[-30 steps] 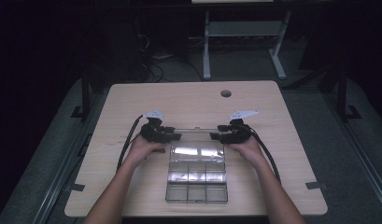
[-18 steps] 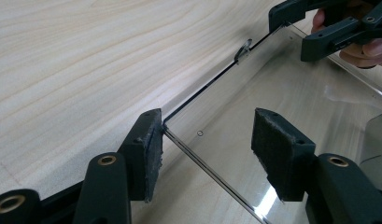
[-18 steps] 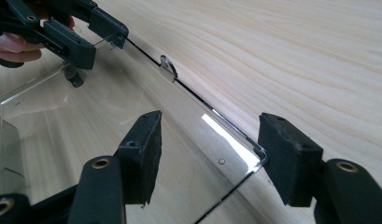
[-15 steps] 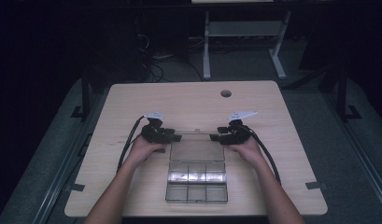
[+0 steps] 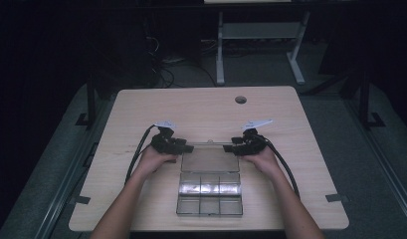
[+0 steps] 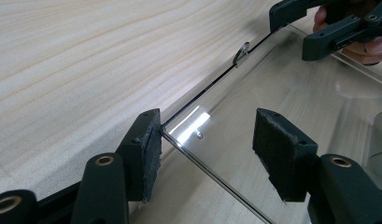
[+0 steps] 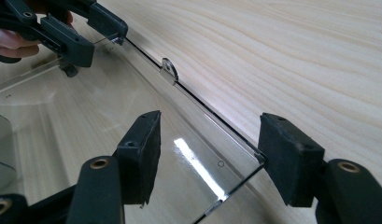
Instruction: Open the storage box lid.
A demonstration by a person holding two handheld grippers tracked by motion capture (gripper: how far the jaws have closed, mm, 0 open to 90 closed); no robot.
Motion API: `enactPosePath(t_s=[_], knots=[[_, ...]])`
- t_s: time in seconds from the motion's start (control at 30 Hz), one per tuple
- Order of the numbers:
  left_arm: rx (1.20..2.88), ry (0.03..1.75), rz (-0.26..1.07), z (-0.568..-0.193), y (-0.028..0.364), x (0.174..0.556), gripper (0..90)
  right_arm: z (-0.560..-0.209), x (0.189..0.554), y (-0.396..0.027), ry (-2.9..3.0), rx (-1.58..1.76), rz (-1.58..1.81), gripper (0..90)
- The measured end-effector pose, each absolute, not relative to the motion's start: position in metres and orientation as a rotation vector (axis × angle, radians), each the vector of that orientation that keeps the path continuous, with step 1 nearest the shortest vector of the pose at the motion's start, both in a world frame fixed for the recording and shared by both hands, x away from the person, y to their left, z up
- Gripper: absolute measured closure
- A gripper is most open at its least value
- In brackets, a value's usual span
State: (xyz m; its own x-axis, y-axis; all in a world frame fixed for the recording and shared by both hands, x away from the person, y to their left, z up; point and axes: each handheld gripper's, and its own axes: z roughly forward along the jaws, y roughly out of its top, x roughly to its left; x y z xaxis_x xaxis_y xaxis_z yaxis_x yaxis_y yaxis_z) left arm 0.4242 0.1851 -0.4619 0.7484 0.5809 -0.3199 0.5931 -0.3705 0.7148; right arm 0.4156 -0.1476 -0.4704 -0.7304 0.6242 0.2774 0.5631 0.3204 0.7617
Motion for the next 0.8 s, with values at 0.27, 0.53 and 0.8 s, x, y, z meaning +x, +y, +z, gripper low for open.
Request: enactPosePath(t_s=[0.27,0.53,0.8], knots=[[2.077,0.88,-0.018,-0.4642,0.1845,0.4243,42.0,-0.4726,0.4153,-0.1463,2.51,1.123,1.378,39.1],[2.112,0.882,-0.007,-0.4678,0.1819,0.4234,43.7,-0.4756,0.4139,-0.1425,2.535,1.101,1.317,42.2],[2.081,0.881,0.014,-0.4595,0.1888,0.423,44.0,-0.4703,0.4127,-0.1453,2.495,1.097,1.343,42.0]])
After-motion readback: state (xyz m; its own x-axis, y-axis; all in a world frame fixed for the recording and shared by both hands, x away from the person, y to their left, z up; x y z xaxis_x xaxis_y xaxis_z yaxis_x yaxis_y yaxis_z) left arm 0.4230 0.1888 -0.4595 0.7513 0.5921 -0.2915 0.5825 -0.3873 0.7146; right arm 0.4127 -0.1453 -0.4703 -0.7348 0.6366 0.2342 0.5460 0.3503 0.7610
